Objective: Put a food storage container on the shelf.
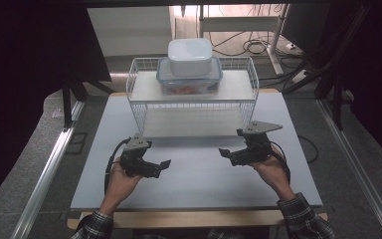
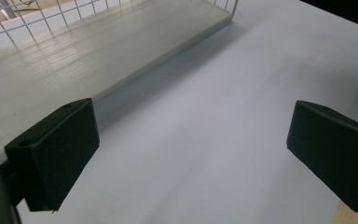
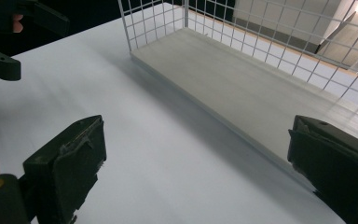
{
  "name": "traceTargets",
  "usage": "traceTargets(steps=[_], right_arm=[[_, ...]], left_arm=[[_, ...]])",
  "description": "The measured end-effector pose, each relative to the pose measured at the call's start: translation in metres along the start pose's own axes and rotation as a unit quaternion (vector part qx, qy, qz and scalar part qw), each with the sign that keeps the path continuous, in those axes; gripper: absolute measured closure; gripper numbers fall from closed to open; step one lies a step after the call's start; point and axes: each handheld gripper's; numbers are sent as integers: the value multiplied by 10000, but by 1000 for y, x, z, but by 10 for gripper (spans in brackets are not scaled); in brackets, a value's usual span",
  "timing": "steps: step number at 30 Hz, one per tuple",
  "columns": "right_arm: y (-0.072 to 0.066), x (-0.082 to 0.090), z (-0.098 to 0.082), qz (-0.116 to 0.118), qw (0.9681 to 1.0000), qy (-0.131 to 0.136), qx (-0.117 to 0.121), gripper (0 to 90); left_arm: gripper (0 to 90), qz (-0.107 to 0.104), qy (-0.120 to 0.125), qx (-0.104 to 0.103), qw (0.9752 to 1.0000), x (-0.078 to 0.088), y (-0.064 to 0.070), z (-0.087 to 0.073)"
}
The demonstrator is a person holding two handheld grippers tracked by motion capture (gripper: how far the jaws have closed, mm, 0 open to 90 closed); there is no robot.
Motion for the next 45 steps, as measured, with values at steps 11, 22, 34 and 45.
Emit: traceTargets(steps=[11, 22, 34, 45], right_arm=[[-4, 1, -12, 15, 9999, -44, -92, 43], [-6, 7, -27, -27, 9997, -82, -226, 42], [-5, 10, -48, -143, 9988, -260, -395, 13], [-6, 18, -57, -236, 9986, -289, -385, 15]], left_arm=[[20, 28, -19, 40, 10000, 0, -2, -14], [21, 67, -44, 34, 10000, 3, -3, -28], [19, 185, -106, 99, 9997, 7, -9, -42], [18, 307, -88, 156, 9994, 13, -14, -50]])
Point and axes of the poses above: each handheld gripper's, and its own axes: x roughly backward along the jaws, z roughly out of its top, y roughly to its right, and after that the axes turned 15 degrees about x, right-handed
